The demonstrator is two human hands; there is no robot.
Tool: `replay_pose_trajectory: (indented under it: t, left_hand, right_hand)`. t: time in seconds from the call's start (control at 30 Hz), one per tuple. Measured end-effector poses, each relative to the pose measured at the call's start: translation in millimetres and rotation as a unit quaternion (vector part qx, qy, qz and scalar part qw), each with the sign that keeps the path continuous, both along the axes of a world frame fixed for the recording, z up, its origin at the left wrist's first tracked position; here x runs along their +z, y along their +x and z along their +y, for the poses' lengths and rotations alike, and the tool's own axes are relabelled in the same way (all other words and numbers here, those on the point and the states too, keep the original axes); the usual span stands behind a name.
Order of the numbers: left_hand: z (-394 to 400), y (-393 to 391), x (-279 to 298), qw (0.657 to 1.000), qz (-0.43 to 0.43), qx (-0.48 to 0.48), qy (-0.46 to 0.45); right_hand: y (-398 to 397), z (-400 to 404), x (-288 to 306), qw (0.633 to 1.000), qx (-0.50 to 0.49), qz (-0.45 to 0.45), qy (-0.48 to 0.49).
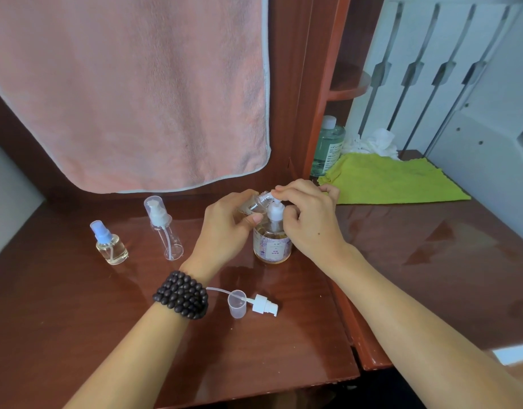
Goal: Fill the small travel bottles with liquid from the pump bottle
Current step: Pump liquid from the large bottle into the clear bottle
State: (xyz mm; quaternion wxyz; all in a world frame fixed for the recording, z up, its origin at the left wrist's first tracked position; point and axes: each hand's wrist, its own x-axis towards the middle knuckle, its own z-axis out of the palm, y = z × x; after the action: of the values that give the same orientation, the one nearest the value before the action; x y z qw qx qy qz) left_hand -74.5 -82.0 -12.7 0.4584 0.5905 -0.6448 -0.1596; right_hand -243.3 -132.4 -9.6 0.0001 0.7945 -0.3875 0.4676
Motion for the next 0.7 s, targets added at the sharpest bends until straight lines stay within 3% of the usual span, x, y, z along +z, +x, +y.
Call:
replay_pose_trajectory:
  t: [0.7]
  left_hand:
    - [1, 1, -4, 1.0, -0.003, -0.007, 0.013]
  right_hand:
    - [0, -1, -3, 1.0, 0.006, 0.005, 0.0]
